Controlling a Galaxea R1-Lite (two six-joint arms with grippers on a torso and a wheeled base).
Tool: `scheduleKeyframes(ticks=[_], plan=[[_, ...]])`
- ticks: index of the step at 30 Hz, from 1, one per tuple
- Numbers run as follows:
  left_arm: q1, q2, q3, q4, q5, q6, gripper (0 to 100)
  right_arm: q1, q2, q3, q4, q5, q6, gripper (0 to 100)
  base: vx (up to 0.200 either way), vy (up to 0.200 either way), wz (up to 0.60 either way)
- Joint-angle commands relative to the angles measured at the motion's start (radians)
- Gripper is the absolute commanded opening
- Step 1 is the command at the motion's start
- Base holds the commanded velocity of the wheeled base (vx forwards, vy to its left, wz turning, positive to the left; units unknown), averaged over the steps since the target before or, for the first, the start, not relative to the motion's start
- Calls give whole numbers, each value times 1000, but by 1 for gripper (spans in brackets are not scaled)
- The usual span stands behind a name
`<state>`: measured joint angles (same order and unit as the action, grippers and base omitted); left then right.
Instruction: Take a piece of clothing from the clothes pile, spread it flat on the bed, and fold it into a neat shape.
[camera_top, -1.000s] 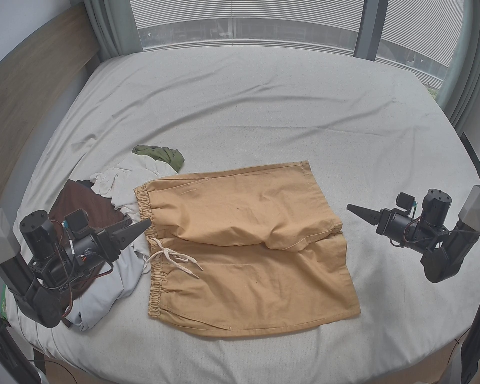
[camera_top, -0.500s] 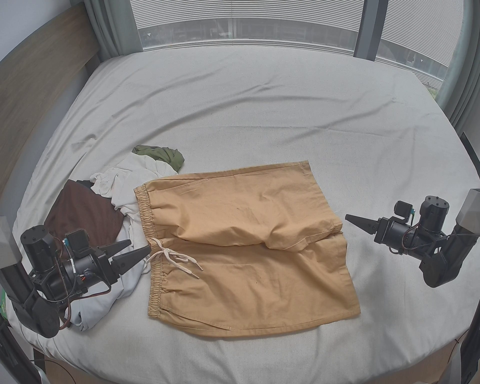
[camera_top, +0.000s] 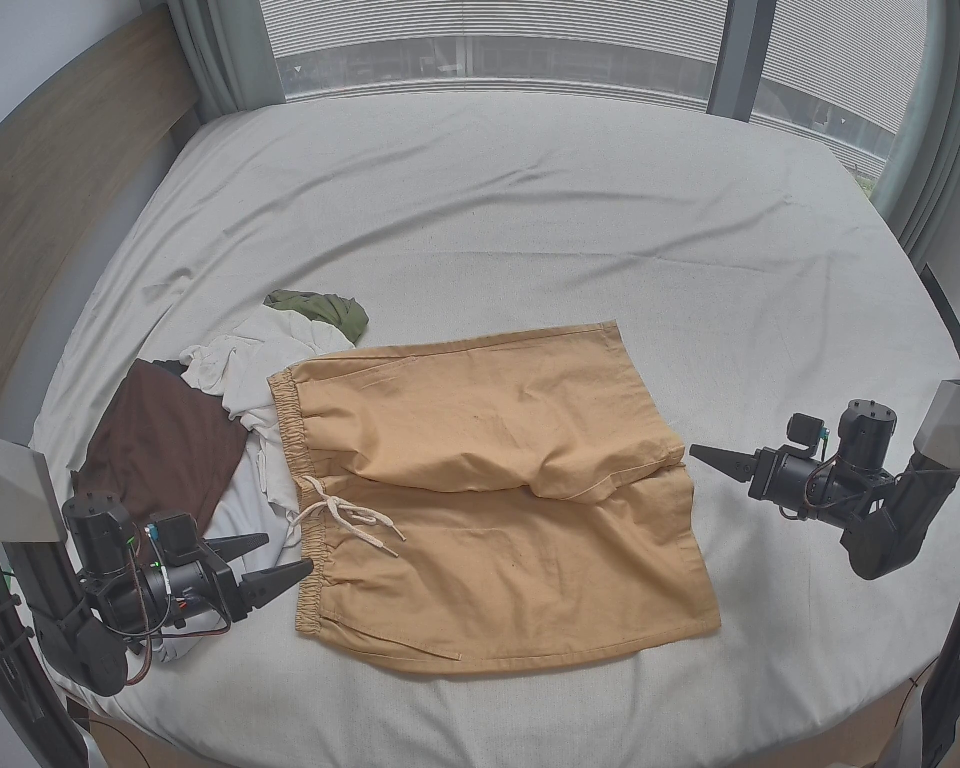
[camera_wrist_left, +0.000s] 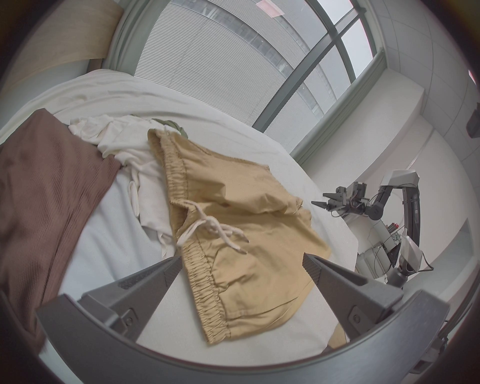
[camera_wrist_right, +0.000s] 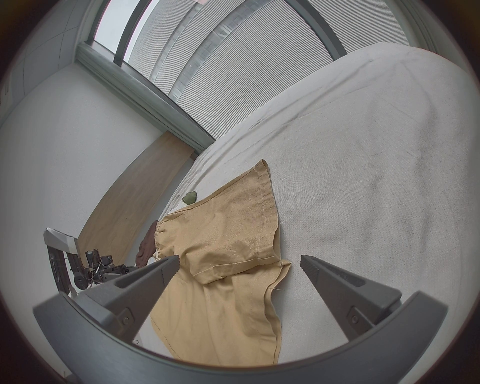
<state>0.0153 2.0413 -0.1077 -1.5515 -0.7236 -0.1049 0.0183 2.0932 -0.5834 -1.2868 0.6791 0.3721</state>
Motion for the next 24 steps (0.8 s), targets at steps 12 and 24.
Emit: scheduleKeyframes(ticks=[12, 24], plan=[[3, 103, 80, 1, 3, 22, 100, 2, 5, -3, 1, 0, -15, 100, 0, 0, 0], [-8, 209, 82, 1, 13, 14, 100, -1, 5, -10, 1, 0, -15, 100, 0, 0, 0]])
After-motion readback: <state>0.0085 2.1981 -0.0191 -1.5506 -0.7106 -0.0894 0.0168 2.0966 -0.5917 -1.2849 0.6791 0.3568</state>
